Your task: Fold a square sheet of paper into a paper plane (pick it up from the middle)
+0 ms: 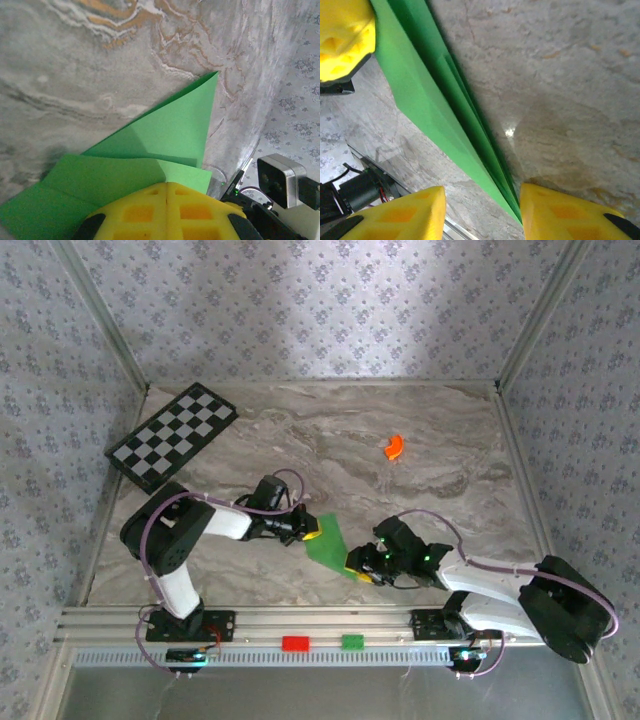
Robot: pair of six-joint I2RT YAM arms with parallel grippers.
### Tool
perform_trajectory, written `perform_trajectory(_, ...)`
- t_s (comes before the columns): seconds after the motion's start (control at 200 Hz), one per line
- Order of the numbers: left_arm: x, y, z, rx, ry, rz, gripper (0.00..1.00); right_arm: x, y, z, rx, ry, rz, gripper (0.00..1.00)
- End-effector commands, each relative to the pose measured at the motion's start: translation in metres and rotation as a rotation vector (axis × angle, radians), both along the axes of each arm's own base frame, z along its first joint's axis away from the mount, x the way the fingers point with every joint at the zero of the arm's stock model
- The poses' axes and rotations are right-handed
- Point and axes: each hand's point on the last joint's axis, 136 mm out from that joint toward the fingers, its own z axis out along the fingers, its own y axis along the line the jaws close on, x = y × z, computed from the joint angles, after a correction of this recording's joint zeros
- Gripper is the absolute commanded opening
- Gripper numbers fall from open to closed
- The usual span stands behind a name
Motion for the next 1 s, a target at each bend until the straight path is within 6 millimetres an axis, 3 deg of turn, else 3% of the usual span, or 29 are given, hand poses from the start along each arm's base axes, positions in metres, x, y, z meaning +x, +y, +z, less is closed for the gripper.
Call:
perform_trajectory(0.0, -0.008, 0.013, -0.023, 0.092, 0.053, 0.037, 0.0, 0.002, -0.009, 0.009, -0.037, -0.032, -0.026, 0.44)
perform_trajectory(0.195, -0.008, 0.017, -0.027, 0.112, 0.051, 0.051, 0.0, -0.005, -0.028, 0.022, -0.018, -0.069, -0.071, 0.43)
perform_trajectory(0.425, 0.001, 0.019, -0.028, 0.106, 0.058, 0.111, 0.0, -0.01, -0.02, 0.026, 0.043, -0.046, -0.044, 0.44)
perform_trajectory(0.625, 0.005, 0.016, -0.027, 0.083, 0.067, 0.135, 0.0, -0.01, -0.011, 0.019, 0.047, -0.019, -0.023, 0.44)
perform_trajectory(0.995, 0.001, 0.016, -0.026, 0.074, 0.069, 0.116, 0.0, -0.004, -0.022, -0.005, -0.034, 0.02, -0.076, 0.45)
